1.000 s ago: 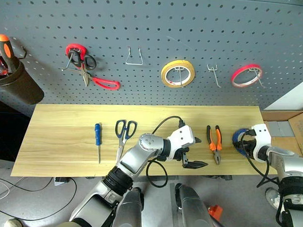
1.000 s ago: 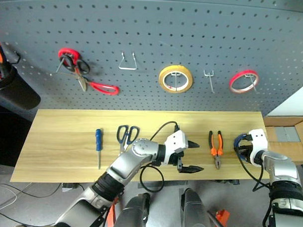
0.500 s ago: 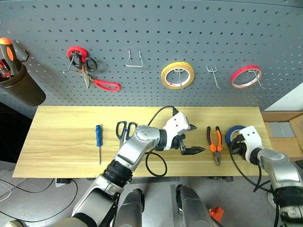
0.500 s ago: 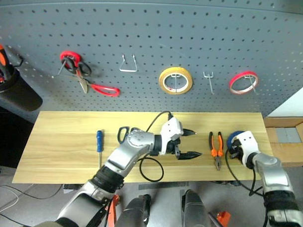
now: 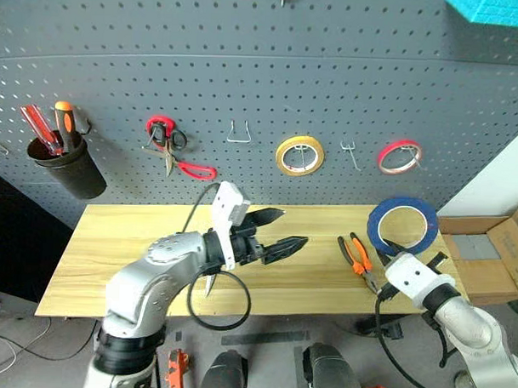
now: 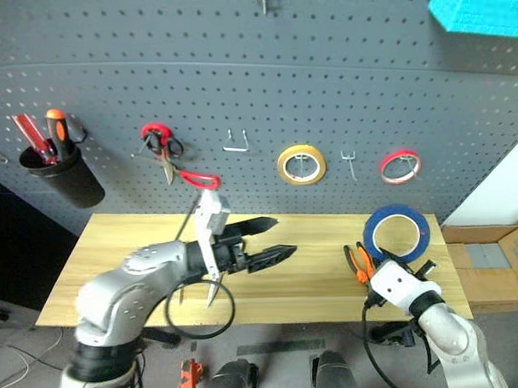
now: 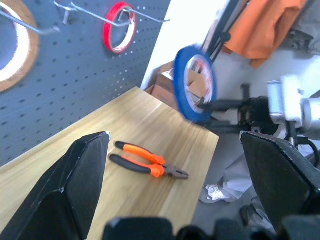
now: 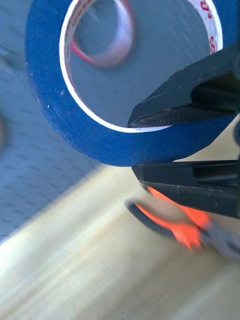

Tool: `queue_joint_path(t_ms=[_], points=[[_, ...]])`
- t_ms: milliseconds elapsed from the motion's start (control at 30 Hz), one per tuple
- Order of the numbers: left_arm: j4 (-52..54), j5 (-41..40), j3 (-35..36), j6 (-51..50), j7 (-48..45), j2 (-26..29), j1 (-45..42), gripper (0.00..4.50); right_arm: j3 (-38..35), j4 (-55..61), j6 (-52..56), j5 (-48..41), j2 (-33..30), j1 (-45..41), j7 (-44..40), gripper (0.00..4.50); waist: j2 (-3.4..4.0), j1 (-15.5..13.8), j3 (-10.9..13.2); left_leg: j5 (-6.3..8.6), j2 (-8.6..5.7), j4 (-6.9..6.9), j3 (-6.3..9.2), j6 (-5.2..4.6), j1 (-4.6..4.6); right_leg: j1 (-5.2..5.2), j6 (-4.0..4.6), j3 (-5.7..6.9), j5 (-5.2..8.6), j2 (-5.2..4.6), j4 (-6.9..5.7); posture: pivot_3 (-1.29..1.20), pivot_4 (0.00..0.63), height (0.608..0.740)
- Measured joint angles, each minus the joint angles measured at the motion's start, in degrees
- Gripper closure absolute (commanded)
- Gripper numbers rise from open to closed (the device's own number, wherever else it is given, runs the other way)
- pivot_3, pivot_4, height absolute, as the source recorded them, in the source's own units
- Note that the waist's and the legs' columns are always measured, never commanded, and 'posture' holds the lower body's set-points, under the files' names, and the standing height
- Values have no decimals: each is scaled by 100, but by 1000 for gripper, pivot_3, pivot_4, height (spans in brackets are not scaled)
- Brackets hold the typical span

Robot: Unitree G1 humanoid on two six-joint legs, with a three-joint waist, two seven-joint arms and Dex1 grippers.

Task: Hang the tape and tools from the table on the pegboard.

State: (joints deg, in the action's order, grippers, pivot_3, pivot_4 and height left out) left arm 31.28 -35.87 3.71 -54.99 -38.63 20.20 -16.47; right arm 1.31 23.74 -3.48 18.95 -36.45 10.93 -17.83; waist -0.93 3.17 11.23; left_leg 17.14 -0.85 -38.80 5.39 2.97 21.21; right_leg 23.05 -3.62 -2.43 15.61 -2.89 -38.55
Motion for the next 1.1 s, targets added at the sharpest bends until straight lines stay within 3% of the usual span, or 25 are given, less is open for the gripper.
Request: queue_joint_path(t_ms=[100,233,433,667,1033,1100], points=[[-54,-67,68,-19,263,-33,-190,0,240,-454,-653,154,63,-599,100,4096,-29,3,-70,6,0,0,13,-22,-77,-93,-21,5,-1,7,25,-67,64,740],[-511,107,-187,313,369,-76,-627,0,599,-1655,-1192,133,282,-1781,6,4096,-40,10,-142,-6,10,2,11,-36,-90,-129,-9,2,-57,23,83,-69,57,740],[-777,210,-649,628,413,-265,-910,0,640,-3478,-1188,-757,638,-2969,-664,4096,-18,-3,-228,-16,11,7,10,-16,-43,-80,7,-3,-66,21,85,-65,55,740],[-912,224,-738,793,425,-265,-919,0,558,-4265,-1070,-1324,610,-3443,-1258,4096,-9,7,-235,-17,19,56,-12,-14,-40,-52,10,-17,-65,22,98,-55,52,740],[-912,273,-822,930,432,-230,-887,0,431,-3855,-588,-1554,666,-3063,-1350,402,2,6,-295,-17,19,54,-15,-15,-44,-54,10,-20,-65,24,88,-57,63,740],[-907,348,-922,980,428,-214,-823,0,407,-3531,-375,-1564,705,-2804,-1300,30,5,5,-306,-17,20,54,-15,-16,-44,-54,10,-20,-65,24,89,-56,76,740]])
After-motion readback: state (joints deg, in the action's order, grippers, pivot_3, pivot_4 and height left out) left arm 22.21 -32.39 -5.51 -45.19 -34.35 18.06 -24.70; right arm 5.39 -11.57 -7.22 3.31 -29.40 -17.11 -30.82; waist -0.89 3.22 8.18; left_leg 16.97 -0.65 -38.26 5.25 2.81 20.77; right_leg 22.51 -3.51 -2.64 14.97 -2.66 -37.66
